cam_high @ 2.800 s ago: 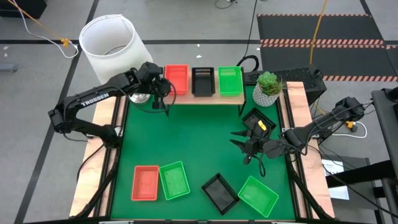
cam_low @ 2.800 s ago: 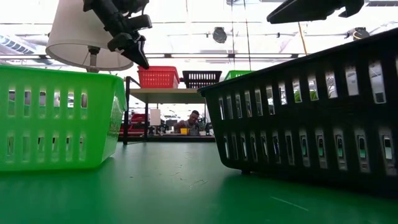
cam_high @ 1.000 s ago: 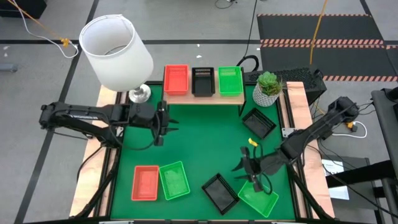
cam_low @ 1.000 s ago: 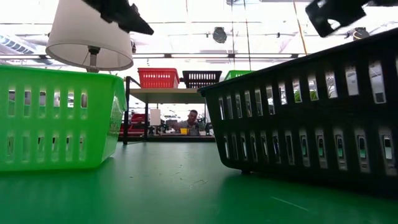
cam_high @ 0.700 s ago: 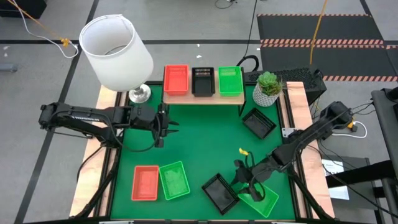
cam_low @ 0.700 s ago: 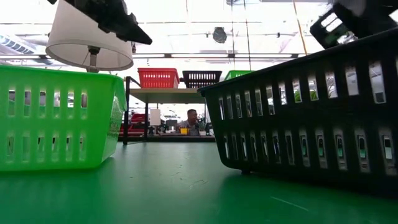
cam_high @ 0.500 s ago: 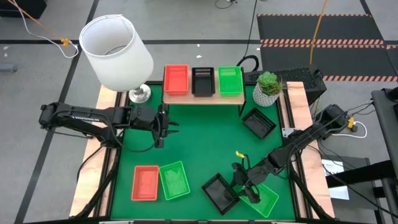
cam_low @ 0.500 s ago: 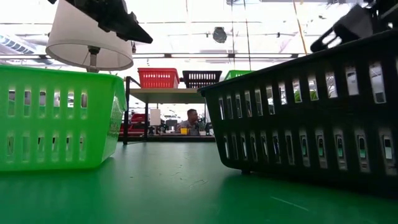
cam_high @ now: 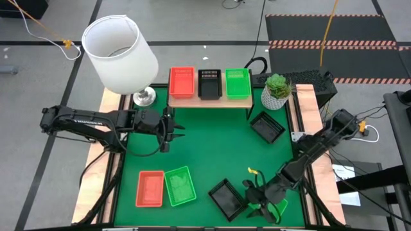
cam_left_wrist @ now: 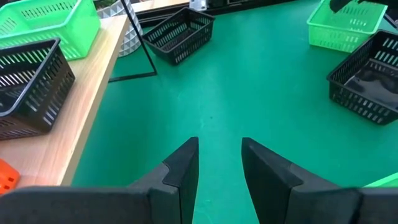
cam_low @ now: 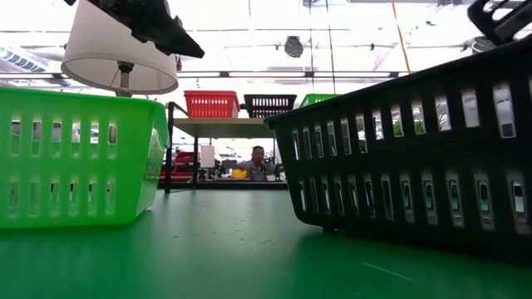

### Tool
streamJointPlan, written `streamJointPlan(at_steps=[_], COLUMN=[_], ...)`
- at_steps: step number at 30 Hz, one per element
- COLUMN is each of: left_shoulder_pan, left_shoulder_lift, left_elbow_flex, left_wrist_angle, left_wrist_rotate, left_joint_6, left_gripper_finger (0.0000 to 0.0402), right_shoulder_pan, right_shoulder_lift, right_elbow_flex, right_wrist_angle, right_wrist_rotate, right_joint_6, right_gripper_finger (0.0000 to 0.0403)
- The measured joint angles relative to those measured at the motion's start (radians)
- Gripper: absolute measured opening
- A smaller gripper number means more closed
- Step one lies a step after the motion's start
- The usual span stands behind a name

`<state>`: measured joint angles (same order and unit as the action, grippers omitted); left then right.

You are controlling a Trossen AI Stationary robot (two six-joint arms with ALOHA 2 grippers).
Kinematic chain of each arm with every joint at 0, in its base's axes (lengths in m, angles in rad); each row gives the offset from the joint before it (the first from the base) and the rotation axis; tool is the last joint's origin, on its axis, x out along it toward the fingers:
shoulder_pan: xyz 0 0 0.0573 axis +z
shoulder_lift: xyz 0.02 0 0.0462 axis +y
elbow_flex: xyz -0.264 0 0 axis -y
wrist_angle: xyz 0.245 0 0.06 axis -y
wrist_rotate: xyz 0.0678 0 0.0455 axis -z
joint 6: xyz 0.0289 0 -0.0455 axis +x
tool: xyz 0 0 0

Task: Stack baskets on shelf by color
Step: Stack the bottom black basket into the black basket on the shelf

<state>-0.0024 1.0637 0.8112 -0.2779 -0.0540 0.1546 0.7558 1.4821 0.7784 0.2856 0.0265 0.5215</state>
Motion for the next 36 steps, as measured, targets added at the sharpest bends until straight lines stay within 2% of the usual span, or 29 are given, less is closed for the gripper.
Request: streamJointPlan(at_steps=[6,12,19,25,30,36], left_shoulder_pan=[-0.012,-0.013,-0.013,-0.013,-0.012,-0.013], left_shoulder_lift=[0.000,0.000,0.000,0.000,0.000,0.000], left_elbow_flex=[0.000,0.000,0.000,0.000,0.000,0.000], left_wrist_angle=[0.000,0.000,0.000,-0.001,0.002,0.003], left_wrist_rotate=[0.000,0.000,0.000,0.000,0.000,0.000], left_joint_6=[-0.005,-0.004,-0.003,0.000,0.007,0.007], left_gripper_finger=[0.0124,0.0124,0.0124,0.0124,0.0124,0.0124], right_shoulder_pan=[0.042,0.068,0.049,0.025,-0.012,-0.043], right_shoulder_lift=[0.002,0.034,0.096,0.142,0.174,0.174], right_elbow_flex=[0.003,0.004,0.004,0.005,0.005,0.005], right_wrist_angle=[-0.029,-0.029,-0.017,-0.010,-0.014,-0.010], right_wrist_rotate=[0.054,0.128,0.125,0.071,0.022,0.020], right_joint_6=[0.059,0.012,-0.027,-0.037,-0.040,-0.081], right_gripper_finger=[0.0194,0.0194,0.0194,0.0189,0.0157,0.0084])
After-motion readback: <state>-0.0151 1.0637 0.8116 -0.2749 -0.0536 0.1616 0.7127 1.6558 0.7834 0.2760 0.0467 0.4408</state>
